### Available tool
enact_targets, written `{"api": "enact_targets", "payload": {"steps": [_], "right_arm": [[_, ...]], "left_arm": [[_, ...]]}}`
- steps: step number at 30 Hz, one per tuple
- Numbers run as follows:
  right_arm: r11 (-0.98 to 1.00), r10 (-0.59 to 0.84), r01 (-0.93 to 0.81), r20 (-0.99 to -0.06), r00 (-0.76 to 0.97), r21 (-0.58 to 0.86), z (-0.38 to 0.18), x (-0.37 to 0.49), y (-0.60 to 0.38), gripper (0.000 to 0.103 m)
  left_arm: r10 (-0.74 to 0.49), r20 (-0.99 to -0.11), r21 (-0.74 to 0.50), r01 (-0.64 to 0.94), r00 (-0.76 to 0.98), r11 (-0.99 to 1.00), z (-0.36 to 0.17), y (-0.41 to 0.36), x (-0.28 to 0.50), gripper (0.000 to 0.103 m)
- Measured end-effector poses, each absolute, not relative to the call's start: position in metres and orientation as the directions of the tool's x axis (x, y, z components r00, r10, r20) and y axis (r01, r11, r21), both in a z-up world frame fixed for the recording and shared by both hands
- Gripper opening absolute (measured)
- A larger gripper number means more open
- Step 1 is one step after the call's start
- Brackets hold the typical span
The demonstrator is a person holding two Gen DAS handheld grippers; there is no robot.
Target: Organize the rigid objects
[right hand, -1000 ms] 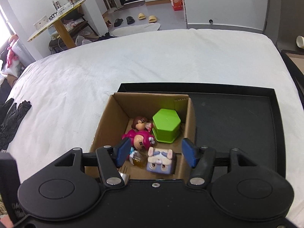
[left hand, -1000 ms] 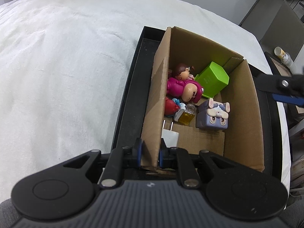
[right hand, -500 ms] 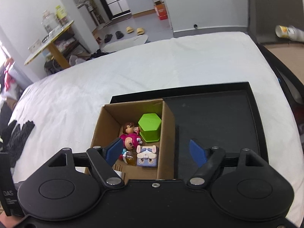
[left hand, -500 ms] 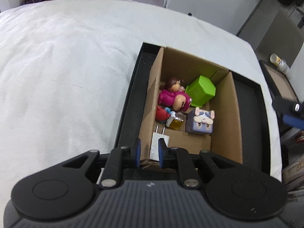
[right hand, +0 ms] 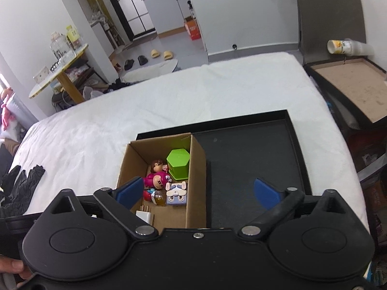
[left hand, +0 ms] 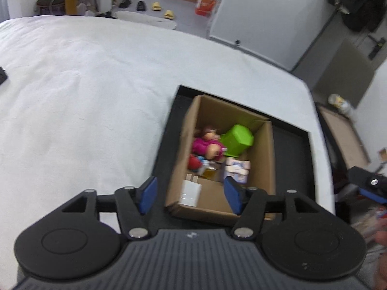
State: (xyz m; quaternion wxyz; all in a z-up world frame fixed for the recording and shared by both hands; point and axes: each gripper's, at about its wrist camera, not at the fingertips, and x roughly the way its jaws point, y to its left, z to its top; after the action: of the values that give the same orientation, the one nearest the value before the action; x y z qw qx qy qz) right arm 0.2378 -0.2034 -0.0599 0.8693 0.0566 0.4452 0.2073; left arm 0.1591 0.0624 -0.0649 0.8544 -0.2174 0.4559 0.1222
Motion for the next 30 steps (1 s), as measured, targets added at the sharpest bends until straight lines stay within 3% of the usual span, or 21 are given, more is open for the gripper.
{"api": "enact_targets", "payload": {"steps": [4,10,30], "right_arm": [[0.908,0.414,-0.304,-0.734,0.538,0.289,-0.053,0.228,-0.212,0.103],[0.916,0.395,-0.292,-0.735,0.551,0.274,-0.044,0.213,-0.222,0.103],[0.923,0.384,-0.262,-0.694,0.610,0.281,-0.013,0.161,-0.250,0.103]], "left_arm": [[0.011,-0.806,-0.264,-0.376,0.592,0.888,-0.045,0.052,0.148,0.079],[0.008,-0.778,-0.263,-0.338,0.628,0.904,-0.022,0.039,0.130,0.090],[0.047,-0.709,-0.208,-0.272,0.704,0.940,0.013,0.020,0.066,0.099]]}}
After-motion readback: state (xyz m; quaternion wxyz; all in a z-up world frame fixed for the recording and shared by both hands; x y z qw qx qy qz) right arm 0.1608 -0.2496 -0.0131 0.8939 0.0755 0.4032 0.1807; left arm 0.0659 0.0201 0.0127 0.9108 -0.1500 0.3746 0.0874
